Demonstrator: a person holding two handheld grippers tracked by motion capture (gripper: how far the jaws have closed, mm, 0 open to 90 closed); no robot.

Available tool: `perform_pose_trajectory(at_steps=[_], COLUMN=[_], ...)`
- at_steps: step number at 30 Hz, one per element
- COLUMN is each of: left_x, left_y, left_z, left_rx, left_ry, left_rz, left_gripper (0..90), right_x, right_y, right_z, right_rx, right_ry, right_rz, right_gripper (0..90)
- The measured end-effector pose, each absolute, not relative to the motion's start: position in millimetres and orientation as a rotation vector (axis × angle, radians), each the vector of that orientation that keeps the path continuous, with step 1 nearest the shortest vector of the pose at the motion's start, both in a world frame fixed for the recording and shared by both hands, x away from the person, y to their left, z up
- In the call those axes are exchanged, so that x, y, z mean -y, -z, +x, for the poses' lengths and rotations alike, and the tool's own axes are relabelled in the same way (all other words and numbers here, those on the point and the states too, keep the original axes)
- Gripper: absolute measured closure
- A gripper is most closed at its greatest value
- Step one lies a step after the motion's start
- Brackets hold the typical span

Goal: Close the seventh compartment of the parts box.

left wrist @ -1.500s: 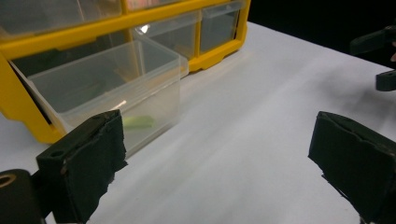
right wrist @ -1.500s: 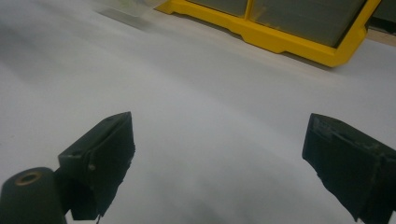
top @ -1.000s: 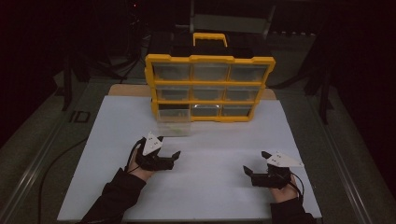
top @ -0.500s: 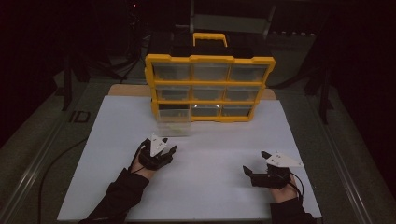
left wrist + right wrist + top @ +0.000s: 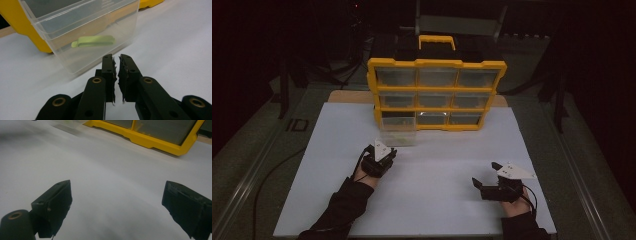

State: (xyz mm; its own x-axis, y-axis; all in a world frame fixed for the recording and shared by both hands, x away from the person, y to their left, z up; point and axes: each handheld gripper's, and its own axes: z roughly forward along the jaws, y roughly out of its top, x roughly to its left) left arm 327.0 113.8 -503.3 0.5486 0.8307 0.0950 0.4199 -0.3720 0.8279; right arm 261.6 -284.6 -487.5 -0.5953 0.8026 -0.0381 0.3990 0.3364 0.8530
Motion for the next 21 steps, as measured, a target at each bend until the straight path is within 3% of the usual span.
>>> perform_pose_trajectory(at_steps=[4,21], left_x=[-113.4,-108.6], left_y=[503.5,500.4], left_z=[330.9,345.1], left_rx=[-1.005,-0.954], left_ry=[-0.646,-0.713], left_rz=[2.001,2.016], left_gripper=[89.3,90.0], right_x=[284.4,284.6], right_y=[487.6,487.0], right_z=[261.7,261.4], right_rx=[-2.148,-2.147], right_ry=[-1.178,-1.178], right_rz=[1.051,1.05], right_gripper=[9.3,9.3])
